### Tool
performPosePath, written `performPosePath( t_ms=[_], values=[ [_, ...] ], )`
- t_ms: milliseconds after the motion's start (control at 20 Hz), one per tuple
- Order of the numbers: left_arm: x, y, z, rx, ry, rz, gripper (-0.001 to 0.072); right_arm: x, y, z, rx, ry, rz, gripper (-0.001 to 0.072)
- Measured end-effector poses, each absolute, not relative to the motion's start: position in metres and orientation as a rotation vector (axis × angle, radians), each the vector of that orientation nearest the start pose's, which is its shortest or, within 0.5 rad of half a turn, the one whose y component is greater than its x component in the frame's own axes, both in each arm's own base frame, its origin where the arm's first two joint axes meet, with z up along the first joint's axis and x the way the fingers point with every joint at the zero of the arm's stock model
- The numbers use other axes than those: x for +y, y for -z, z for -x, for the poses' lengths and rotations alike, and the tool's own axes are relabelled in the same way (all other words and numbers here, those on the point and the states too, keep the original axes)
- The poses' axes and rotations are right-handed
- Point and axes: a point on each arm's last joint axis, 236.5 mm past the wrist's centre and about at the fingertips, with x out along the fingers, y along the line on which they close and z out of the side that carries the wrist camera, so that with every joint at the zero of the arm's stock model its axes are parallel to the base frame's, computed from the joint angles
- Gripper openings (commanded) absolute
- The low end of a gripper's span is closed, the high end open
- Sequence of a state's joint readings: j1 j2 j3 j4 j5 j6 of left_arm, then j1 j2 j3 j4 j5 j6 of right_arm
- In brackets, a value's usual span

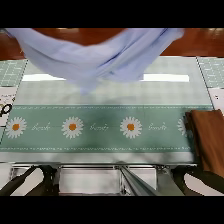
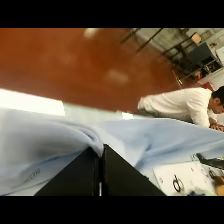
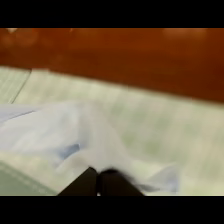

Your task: Fold the shirts.

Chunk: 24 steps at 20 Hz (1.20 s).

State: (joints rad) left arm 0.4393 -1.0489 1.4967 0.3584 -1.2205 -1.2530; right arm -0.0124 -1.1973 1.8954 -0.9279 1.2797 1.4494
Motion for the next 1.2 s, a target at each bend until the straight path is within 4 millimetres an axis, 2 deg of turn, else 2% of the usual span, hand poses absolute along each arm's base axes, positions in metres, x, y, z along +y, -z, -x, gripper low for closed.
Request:
performPosePath(
  t_ms=[50, 150, 250, 300, 400, 450, 550, 600, 700, 800, 1050, 1150, 1200],
  values=[
    [-0.05, -0.387, -0.375, 0.314, 0.583, 0.577, 0.0019, 0.121, -0.392, -0.374, 0.45, -0.537, -0.202, 0.0024],
    [-0.052, -0.435, -0.346, 0.212, 0.551, 0.461, 0.002, 0.104, -0.433, -0.329, 0.344, -0.469, -0.118, 0.0024],
    [-0.055, -0.466, -0.314, 0.134, 0.493, 0.352, 0.002, 0.087, -0.459, -0.282, 0.267, -0.39, -0.051, 0.0024],
    [-0.055, -0.474, -0.299, 0.112, 0.454, 0.301, 0.002, 0.08, -0.466, -0.262, 0.248, -0.355, -0.032, 0.0024],
    [-0.057, -0.487, -0.271, 0.066, 0.372, 0.208, 0.002, 0.061, -0.468, -0.224, 0.236, -0.262, -0.008, 0.0024],
    [-0.057, -0.489, -0.261, 0.06, 0.338, 0.17, 0.002, 0.051, -0.462, -0.21, 0.249, -0.214, -0.009, 0.0024],
    [-0.058, -0.483, -0.245, 0.078, 0.286, 0.118, 0.002, 0.033, -0.437, -0.192, 0.312, -0.132, -0.02, 0.0024],
    [-0.058, -0.474, -0.242, 0.111, 0.278, 0.107, 0.002, 0.026, -0.42, -0.187, 0.356, -0.099, -0.03, 0.0024],
    [-0.056, -0.441, -0.246, 0.212, 0.273, 0.11, 0.002, 0.018, -0.374, -0.188, 0.476, -0.058, -0.056, 0.0023],
    [-0.054, -0.388, -0.261, 0.367, 0.287, 0.147, 0.002, 0.014, -0.323, -0.197, 0.607, -0.038, -0.078, 0.0023],
    [-0.045, -0.21, -0.306, 0.803, 0.284, 0.337, 0.002, 0.024, -0.186, -0.248, 0.903, -0.068, -0.164, 0.0023],
    [-0.043, -0.149, -0.325, 0.924, 0.271, 0.431, 0.002, 0.031, -0.14, -0.275, 0.998, -0.094, -0.196, 0.0023],
    [-0.044, -0.125, -0.335, 0.965, 0.274, 0.477, 0.002, 0.033, -0.121, -0.289, 1.033, -0.103, -0.208, 0.0023]
  ],
)
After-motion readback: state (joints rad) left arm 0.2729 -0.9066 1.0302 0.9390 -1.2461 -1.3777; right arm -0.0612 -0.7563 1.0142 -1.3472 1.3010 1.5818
